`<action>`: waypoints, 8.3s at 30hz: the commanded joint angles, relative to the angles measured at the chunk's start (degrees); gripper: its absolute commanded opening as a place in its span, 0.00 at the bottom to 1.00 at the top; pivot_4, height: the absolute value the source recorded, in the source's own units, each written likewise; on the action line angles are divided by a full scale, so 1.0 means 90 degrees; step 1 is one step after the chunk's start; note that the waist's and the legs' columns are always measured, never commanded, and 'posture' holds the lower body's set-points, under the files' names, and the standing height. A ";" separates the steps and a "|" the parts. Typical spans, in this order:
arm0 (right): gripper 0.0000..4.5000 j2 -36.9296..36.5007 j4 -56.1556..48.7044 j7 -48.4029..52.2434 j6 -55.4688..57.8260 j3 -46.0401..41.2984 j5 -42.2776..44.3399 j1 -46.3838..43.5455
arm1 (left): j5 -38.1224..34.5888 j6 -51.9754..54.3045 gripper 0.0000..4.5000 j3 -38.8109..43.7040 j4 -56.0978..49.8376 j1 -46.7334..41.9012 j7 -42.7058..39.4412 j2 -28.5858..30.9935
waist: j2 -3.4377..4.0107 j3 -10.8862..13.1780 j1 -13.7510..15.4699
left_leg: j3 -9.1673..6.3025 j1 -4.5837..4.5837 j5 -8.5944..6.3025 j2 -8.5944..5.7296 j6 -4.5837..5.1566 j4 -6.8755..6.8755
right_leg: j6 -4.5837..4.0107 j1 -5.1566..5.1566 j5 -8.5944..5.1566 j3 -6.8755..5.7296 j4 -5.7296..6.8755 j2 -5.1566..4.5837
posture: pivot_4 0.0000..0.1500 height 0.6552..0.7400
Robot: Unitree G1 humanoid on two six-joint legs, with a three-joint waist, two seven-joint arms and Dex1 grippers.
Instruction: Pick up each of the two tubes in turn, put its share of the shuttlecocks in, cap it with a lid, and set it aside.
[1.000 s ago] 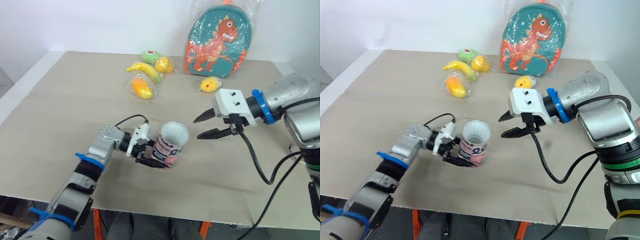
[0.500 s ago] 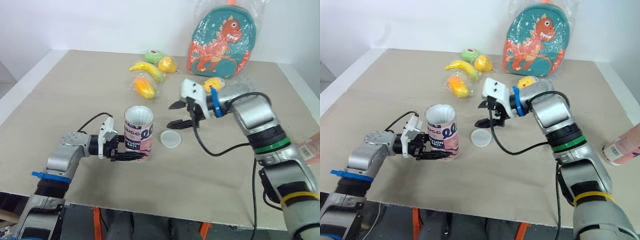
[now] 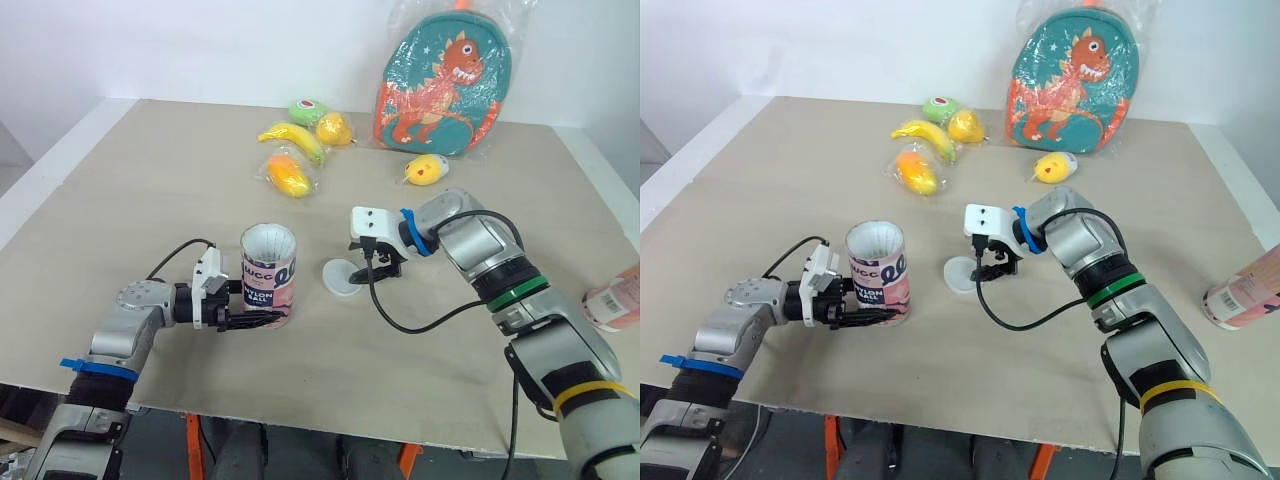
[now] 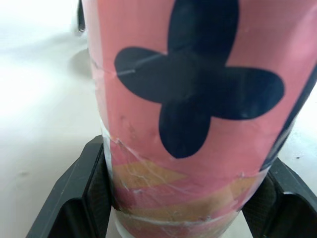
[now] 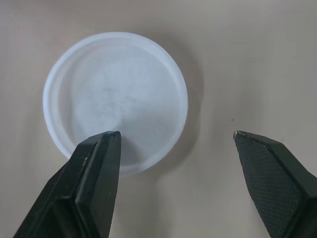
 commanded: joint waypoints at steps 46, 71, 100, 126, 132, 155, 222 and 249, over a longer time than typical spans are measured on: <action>0.01 -0.1338 -0.3359 0.1948 0.0849 -0.0716 0.1889 -0.1270 | 0.1205 -0.2213 0.66 -0.1394 0.3159 -0.2097 -0.0936 -0.2076 | 0.0006 0.0003 -0.0006 | 0.0009 -0.0015 0.0004 -0.0011 -0.0007 -0.0001 | 0.0019 -0.0016 0.0000 0.0016 -0.0005 -0.0005 | 1.00 1.00; 0.01 -0.1718 -0.3522 0.2058 0.0269 -0.0263 0.1950 -0.1429 | 0.1240 -0.1407 0.66 -0.1560 0.2734 -0.1928 -0.1192 -0.1768 | 0.0008 0.0002 -0.0022 | 0.0001 -0.0013 0.0004 0.0002 -0.0006 -0.0012 | 0.0005 -0.0018 0.0000 0.0012 -0.0003 0.0012 | 1.00 1.00; 0.01 -0.1133 -0.3023 0.1974 0.0152 -0.0673 0.1630 -0.1747 | 0.1231 -0.1246 0.66 -0.1482 0.2700 -0.2005 -0.1163 -0.1756 | 0.0009 0.0001 -0.0033 | 0.0000 -0.0006 0.0003 0.0012 -0.0005 -0.0015 | -0.0006 -0.0018 0.0003 0.0009 0.0003 0.0021 | 1.00 1.00; 0.01 -0.1696 -0.4245 0.1825 -0.0118 -0.0618 0.1159 -0.0912 | 0.1229 -0.1248 0.66 -0.1458 0.2686 -0.1940 -0.1156 -0.1708 | 0.0009 0.0001 -0.0020 | -0.0001 -0.0006 0.0003 0.0011 -0.0005 -0.0014 | -0.0004 -0.0017 0.0001 0.0008 0.0004 0.0020 | 1.00 1.00; 0.01 -0.1724 -0.4189 0.1771 -0.0418 -0.0654 0.0838 -0.0872 | 0.1230 -0.1252 0.66 -0.1457 0.2680 -0.1918 -0.1157 -0.1692 | 0.0008 0.0000 -0.0021 | -0.0002 -0.0006 0.0003 0.0011 -0.0005 -0.0012 | -0.0004 -0.0015 0.0001 0.0008 0.0004 0.0021 | 1.00 1.00; 0.66 -0.0721 -0.4178 0.1155 0.0187 -0.0312 0.0582 0.0147 | 0.1206 -0.1244 0.66 -0.1402 0.2665 -0.1809 -0.1075 -0.1766 | -0.0026 -0.0123 -0.0041 | 0.0003 0.0069 0.0002 0.0032 -0.0006 -0.0032 | -0.0028 0.0043 -0.0003 0.0007 0.0004 0.0036 | 1.00 1.00; 0.02 -0.1093 -0.3824 0.1878 0.0357 -0.0292 0.1491 -0.0081 | 0.1305 -0.1271 0.66 -0.1387 0.2697 -0.1852 -0.1076 -0.1803 | -0.0039 -0.0212 -0.0020 | 0.0006 0.0148 -0.0037 0.0035 -0.0033 -0.0050 | -0.0039 0.0080 -0.0099 0.0007 -0.0003 0.0036 | 1.00 1.00; 1.00 -0.1821 -0.7584 -0.1571 0.4297 -0.5333 0.5921 0.2931 | 0.1171 -0.1695 0.99 -0.1287 0.2825 -0.2042 -0.1239 -0.2070 | -0.0027 -0.0184 0.0053 | -0.0014 0.0043 -0.0045 0.0018 -0.0034 -0.0045 | -0.0028 0.0040 -0.0076 0.0002 -0.0012 0.0029 | 1.00 1.00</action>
